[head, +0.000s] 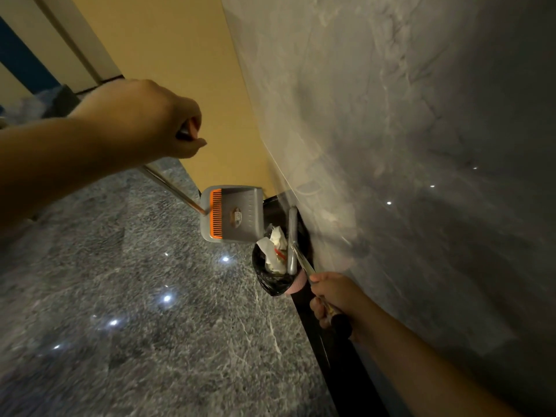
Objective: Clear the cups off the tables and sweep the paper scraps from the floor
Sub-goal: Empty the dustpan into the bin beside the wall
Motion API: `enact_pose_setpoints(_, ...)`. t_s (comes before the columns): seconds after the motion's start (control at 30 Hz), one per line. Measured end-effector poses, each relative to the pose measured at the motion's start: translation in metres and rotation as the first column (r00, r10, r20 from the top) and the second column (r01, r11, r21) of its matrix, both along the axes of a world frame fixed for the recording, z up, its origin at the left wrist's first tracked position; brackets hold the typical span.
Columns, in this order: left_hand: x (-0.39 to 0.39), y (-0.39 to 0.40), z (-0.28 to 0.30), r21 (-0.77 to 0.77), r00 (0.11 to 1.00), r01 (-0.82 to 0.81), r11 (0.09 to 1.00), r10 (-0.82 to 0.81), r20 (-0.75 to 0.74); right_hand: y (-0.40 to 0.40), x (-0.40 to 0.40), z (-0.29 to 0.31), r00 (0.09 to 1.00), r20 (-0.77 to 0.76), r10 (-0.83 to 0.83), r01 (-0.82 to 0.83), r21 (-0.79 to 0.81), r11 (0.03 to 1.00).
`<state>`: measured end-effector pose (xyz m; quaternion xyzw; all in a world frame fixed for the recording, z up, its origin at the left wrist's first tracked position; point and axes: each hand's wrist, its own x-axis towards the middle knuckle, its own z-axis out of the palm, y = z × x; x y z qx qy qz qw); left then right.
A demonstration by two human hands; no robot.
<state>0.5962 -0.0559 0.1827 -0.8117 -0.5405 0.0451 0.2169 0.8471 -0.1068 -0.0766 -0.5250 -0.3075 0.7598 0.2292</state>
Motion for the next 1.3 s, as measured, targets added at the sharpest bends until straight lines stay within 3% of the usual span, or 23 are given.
enact_pose_setpoints(0.27,-0.021,-0.039,-0.004,0.072,0.993,-0.088,0.994,0.082,0.081,-0.01,-0.01,0.019,0.998,-0.066,-0.016,0.012,-0.061,0.998)
enact_pose_setpoints(0.93,-0.115,-0.152,-0.059,0.112,0.906,-0.367,0.923,0.328,0.267,-0.056,-0.037,0.036,0.987,0.056,0.153,-0.155,0.034,0.987)
enact_pose_setpoints(1.3,-0.202,-0.174,-0.099,0.037,0.906,-0.322,0.946,0.297,0.3,-0.083,-0.122,-0.009,0.995,0.094,0.027,-0.029,0.015,0.999)
